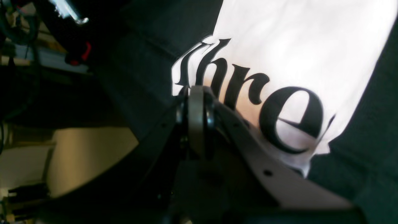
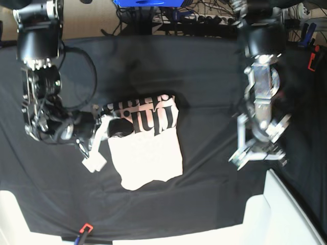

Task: Fold the T-shirt properly
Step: 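Release the left gripper and raise it away from the bundle, then press and smooth the bundle's lettered edge with the right gripper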

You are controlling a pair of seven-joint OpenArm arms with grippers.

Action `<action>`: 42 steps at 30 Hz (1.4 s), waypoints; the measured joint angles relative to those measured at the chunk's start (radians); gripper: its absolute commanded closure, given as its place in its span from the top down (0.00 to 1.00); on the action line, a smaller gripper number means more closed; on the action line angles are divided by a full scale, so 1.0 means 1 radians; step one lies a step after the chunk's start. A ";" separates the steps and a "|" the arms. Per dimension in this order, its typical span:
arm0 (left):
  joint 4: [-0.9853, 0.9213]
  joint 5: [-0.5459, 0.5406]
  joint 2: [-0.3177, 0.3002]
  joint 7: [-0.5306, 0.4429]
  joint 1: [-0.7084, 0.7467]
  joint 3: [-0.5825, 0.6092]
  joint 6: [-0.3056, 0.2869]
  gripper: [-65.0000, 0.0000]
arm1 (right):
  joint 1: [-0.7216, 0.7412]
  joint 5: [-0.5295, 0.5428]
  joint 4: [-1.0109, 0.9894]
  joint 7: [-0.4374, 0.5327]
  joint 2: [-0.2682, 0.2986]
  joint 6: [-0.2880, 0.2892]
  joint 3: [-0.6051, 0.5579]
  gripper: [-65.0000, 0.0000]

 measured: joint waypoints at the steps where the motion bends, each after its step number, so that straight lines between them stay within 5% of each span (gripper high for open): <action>1: 0.000 0.009 -0.018 -0.012 0.024 -0.019 -0.001 0.00 | 0.013 0.000 -0.013 0.003 0.000 0.000 -0.002 0.03; 13: -0.001 0.024 -0.087 -0.208 0.244 -0.315 -0.012 0.00 | 0.079 0.004 -0.181 0.076 0.003 0.001 -0.002 0.03; 23: 0.000 0.023 -0.080 -0.217 0.262 -0.369 -0.011 0.00 | 0.078 0.012 -0.463 0.262 0.011 0.009 -0.003 0.04; 27: 0.000 0.024 -0.080 -0.216 0.259 -0.369 -0.012 0.00 | 0.052 0.010 -0.510 0.307 0.011 0.116 -0.003 0.04; 29: 0.000 0.024 -0.080 -0.217 0.255 -0.368 -0.012 0.00 | 0.050 0.013 -0.524 0.319 0.010 0.120 -0.003 0.04; 33: 0.000 0.024 -0.080 -0.217 0.254 -0.365 -0.011 0.00 | 0.050 0.011 -0.517 0.305 0.011 0.119 -0.003 0.04; 38: 0.000 0.024 -0.079 -0.216 0.254 -0.362 -0.012 0.00 | 0.017 0.001 -0.268 0.142 0.007 0.119 -0.003 0.03; 42: 0.000 0.024 -0.077 -0.217 0.257 -0.362 -0.011 0.00 | 0.005 0.009 -0.148 0.068 -0.051 0.125 0.000 0.04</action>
